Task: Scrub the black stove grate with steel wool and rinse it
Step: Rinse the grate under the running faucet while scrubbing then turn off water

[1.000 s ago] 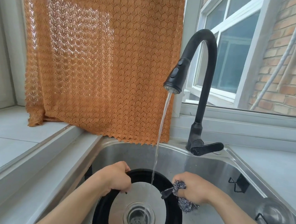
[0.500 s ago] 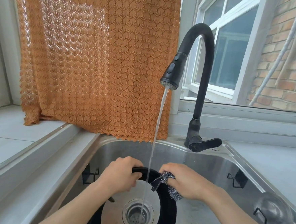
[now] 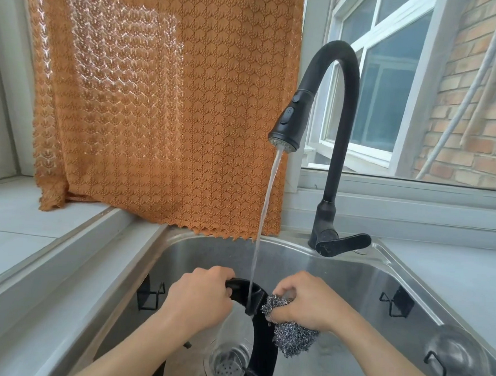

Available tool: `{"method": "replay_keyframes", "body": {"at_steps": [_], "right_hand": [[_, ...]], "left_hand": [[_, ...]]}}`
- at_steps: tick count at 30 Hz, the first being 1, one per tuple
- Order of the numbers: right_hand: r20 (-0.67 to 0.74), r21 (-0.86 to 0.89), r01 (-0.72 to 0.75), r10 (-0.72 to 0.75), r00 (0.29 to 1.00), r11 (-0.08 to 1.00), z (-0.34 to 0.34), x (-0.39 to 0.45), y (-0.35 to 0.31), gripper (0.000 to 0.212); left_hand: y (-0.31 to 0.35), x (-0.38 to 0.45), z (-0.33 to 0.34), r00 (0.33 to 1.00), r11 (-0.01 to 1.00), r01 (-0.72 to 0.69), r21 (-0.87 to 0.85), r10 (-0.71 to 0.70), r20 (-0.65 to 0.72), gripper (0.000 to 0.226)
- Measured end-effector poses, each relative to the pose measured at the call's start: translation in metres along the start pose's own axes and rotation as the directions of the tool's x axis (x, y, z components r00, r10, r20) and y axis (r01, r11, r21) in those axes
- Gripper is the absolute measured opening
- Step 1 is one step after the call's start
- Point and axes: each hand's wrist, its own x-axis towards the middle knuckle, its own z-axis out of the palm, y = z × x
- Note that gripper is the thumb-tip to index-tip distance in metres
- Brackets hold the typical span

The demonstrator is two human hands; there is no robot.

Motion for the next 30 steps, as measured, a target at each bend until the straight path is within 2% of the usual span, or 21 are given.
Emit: {"method": "replay_keyframes", "body": {"at_steps": [4, 6, 9, 11, 14, 16, 18, 20, 24, 30], "right_hand": [[-0.011, 0.057, -0.053, 0.054, 0.998, 0.997, 0.002, -0.002, -0.008, 0.058], [-0.002, 0.078, -0.078, 0.079, 0.997, 0.994, 0.004, -0.004, -0.013, 0.057], [0.003, 0.079, -0.169, 0.169, 0.986, 0.982, 0.005, -0.009, -0.021, 0.076], [-0.012, 0.093, -0.173, 0.175, 0.985, 0.980, 0.006, -0.008, -0.023, 0.077], [-0.040, 0.100, -0.183, 0.188, 0.981, 0.978, 0.008, -0.007, -0.031, 0.075], [-0.095, 0.015, -0.194, 0.195, 0.976, 0.981, 0.011, -0.005, -0.040, 0.068], [-0.146, -0.120, -0.181, 0.163, 0.976, 0.976, 0.014, -0.002, -0.046, 0.051], [-0.194, -0.161, -0.158, 0.126, 0.973, 0.974, 0.017, 0.001, -0.049, 0.037], [-0.301, -0.166, -0.119, 0.065, 0.951, 0.979, 0.018, -0.001, -0.052, 0.035], [-0.277, -0.072, -0.067, 0.045, 0.960, 0.995, 0.025, -0.005, -0.051, 0.025]], "left_hand": [[0.010, -0.007, -0.001, 1.000, 0.999, -0.018, 0.033, 0.018, -0.015, 0.017], [0.014, -0.009, 0.000, 0.999, 0.998, -0.033, 0.058, 0.035, -0.027, 0.016], [0.017, -0.011, 0.003, 0.997, 0.995, -0.054, 0.087, 0.058, -0.049, 0.012], [0.017, -0.011, 0.004, 0.997, 0.994, -0.050, 0.101, 0.056, -0.060, 0.013], [0.018, -0.010, 0.006, 0.997, 0.991, -0.040, 0.129, 0.047, -0.053, 0.015], [0.018, -0.010, 0.008, 0.998, 0.989, -0.043, 0.143, 0.050, -0.049, 0.016], [0.017, -0.009, 0.009, 0.998, 0.988, -0.043, 0.148, 0.051, -0.047, 0.018], [0.014, -0.007, 0.008, 0.998, 0.989, -0.036, 0.146, 0.044, -0.050, 0.018], [0.009, -0.003, 0.009, 0.998, 0.991, -0.031, 0.127, 0.037, -0.048, 0.015], [0.005, 0.000, 0.008, 0.999, 0.993, 0.006, 0.115, -0.001, -0.043, 0.013]]}}
